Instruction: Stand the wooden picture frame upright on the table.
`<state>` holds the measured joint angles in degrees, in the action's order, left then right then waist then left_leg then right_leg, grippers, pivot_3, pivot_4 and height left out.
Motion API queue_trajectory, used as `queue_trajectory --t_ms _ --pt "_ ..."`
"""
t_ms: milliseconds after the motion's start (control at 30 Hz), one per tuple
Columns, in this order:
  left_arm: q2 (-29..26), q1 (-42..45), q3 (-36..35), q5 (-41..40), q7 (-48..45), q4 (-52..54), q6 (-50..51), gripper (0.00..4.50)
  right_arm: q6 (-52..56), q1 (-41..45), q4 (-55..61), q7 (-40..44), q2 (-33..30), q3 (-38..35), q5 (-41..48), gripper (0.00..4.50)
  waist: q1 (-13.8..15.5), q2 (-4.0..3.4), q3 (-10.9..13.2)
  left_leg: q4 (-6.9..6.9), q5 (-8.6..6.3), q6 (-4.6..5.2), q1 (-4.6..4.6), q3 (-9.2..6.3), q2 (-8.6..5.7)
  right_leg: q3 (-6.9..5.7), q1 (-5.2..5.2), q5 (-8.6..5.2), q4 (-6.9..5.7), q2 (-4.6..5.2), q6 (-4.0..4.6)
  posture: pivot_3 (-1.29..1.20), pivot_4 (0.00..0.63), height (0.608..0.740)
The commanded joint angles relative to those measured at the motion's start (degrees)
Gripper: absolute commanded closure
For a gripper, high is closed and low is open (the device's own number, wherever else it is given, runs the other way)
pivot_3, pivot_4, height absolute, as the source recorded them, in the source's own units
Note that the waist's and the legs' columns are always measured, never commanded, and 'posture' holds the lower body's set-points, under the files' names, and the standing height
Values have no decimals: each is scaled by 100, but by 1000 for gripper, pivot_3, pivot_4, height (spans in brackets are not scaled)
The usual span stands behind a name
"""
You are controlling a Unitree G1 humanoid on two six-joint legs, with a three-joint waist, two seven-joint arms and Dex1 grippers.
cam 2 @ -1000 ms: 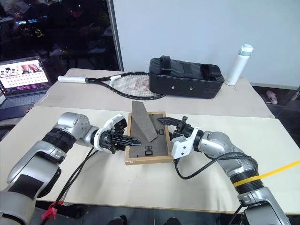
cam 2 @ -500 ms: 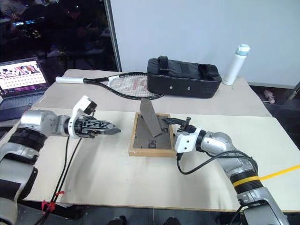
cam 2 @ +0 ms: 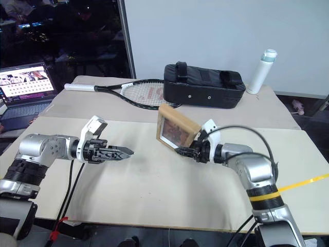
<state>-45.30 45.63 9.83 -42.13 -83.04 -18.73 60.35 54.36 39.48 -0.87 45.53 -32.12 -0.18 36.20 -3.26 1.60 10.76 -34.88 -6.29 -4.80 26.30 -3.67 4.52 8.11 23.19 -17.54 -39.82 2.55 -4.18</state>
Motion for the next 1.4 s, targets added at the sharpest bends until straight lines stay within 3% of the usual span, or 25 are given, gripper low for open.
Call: queue_trajectory --t_ms 33,167,467,667,1133,1167,1233,1333,1400 --pt "34 -56 -279 -30 105 210 67 0 1089 301 -21 -12 -171 -341 528 2567 9 0 0 2 0 0 0 0 0 0 0 0 0 0 -1 0 150 689" --pt "217 -120 -510 -150 271 213 146 0 1468 529 -578 228 -320 -115 424 2567 33 0 0 3 0 0 0 1 0 0 2 -3 3 0 -4 0 150 689" --pt "370 -282 -809 -203 472 362 303 0 529 1305 -2594 1445 -604 963 -684 2567 -8 0 0 3 0 0 2 2 -1 0 6 -19 2 0 -31 0 150 689" --pt "369 -349 -875 -166 587 347 432 0 718 1469 -3418 2209 -411 1099 -729 2567 -25 0 0 3 0 0 2 2 -1 -1 3 -19 3 1 -31 0 150 689" --pt "418 -3 -740 29 473 -11 381 0 724 1454 -3727 2271 -205 761 -900 2567 -81 0 0 -1 0 0 -4 0 -1 -2 -2 -19 1 -1 -34 0 150 689" --pt "429 6 -721 55 467 -22 362 0 729 1458 -3710 2299 -217 747 -902 1567 -80 0 0 -1 0 0 -4 0 -1 -2 -2 -19 1 -1 -33 0 150 689" --pt "455 37 -702 95 451 -59 342 0 768 1476 -3677 2339 -248 705 -897 1128 -78 0 0 0 0 0 -3 0 -1 -2 -1 -19 1 -1 -34 0 150 689" --pt "475 81 -679 151 414 -122 310 0 820 1471 -3608 2431 -326 675 -878 50 -82 0 0 3 0 0 -2 1 -1 -2 2 -19 1 -1 -33 0 150 689" --pt "491 106 -662 191 389 -162 293 0 851 1447 -3563 2502 -390 663 -860 13 -80 0 0 4 0 0 -2 0 -1 -2 2 -19 1 -1 -33 0 150 689"
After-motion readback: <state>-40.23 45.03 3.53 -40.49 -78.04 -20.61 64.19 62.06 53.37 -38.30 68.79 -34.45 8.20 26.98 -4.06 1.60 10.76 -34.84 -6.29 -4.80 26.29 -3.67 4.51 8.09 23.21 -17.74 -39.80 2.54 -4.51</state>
